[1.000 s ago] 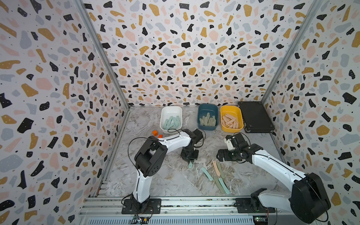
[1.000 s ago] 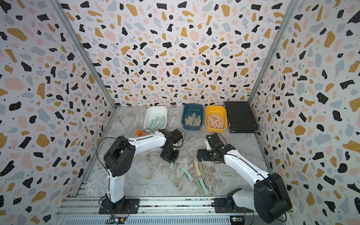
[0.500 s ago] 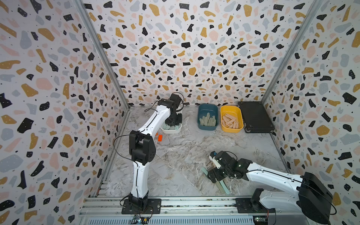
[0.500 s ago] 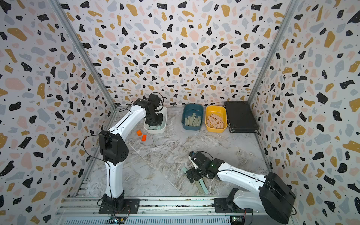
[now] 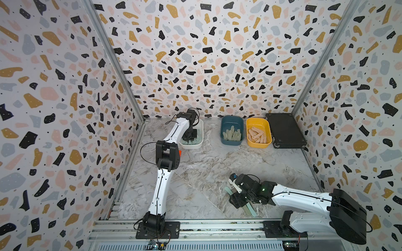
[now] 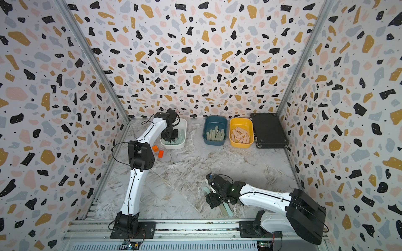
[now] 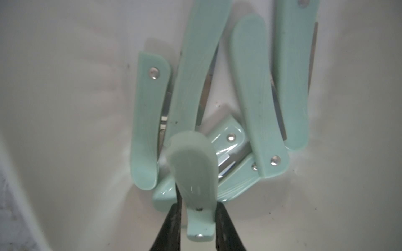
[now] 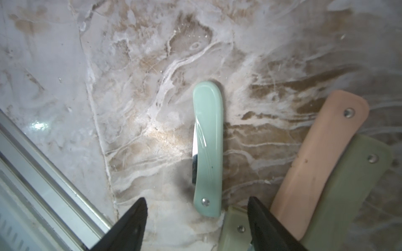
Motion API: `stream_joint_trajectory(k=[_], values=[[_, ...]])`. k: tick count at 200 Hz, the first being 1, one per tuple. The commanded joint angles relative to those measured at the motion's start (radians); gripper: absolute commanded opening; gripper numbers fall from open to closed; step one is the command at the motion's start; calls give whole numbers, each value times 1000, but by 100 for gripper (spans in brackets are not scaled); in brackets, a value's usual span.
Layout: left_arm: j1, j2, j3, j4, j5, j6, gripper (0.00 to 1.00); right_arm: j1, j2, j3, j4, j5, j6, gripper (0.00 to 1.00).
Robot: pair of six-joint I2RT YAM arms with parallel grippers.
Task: Place the fruit knives into the storage box by color
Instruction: Place the fruit knife in the storage box, then adjust the fruit knife at the center of the board.
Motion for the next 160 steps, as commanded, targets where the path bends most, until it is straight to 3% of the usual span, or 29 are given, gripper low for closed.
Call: stream_joint_trajectory(k=[1,14,29,49,62,89,131,148,160], values=[[11,-52,34,-34,83,-7,44,7,7,-19,20,6,21,68],[-6,-159,-54,-10,92,-19,54,6,9,-33,32,4,31,64],[-23,-353,-271,89,123,-49,67,8,4,-48,44,3,38,64],[-35,-600,-569,235,176,-106,71,10,2,-61,62,0,51,59],[-50,-697,-682,260,211,-121,73,9,10,-64,75,-7,55,55],[-122,-809,-861,254,279,-141,74,63,47,-66,105,-19,62,49],[-324,-912,-1100,336,349,-242,74,123,79,-42,131,-20,76,40],[-425,-925,-1144,369,358,-298,74,127,-10,-55,76,40,91,42],[-513,-911,-1150,387,352,-337,79,125,-108,-57,-18,142,102,49]])
